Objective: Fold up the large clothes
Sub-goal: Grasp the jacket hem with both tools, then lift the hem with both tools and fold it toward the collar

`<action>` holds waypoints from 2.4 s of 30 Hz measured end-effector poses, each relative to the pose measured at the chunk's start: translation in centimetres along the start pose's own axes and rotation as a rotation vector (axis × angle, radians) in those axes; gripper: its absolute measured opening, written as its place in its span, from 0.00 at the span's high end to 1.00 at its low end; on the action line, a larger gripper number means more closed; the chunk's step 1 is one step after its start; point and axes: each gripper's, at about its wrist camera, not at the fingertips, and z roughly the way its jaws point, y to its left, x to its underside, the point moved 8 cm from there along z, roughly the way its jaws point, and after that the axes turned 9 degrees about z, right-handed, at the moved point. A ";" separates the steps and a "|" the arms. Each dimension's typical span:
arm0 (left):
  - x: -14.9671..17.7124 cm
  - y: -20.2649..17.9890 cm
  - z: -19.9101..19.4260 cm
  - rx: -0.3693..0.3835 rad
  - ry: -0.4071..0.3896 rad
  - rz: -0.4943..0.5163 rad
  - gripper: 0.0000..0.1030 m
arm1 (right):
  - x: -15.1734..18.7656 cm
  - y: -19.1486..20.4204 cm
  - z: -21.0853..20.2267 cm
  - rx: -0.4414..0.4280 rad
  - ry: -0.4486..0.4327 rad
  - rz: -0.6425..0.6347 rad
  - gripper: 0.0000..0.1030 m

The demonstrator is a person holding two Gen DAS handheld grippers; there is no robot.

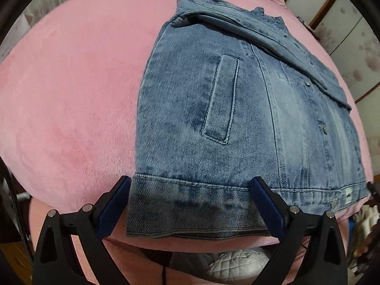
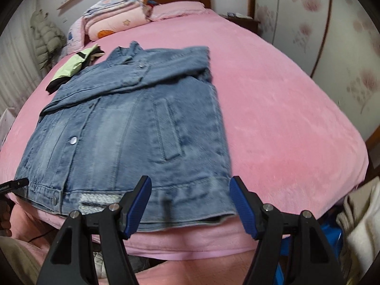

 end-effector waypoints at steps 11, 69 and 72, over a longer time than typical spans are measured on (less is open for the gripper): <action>1.3 1.1 -0.2 0.223 -0.004 -0.025 0.04 | 1.3 -2.5 2.2 -0.068 0.105 0.109 0.34; -35.7 -2.4 9.6 0.230 -0.085 -0.166 0.59 | -32.8 8.3 16.1 -0.067 -0.075 0.159 0.71; -35.7 -1.3 10.3 0.229 -0.091 -0.145 0.47 | -31.2 8.3 19.3 -0.060 0.016 0.112 0.70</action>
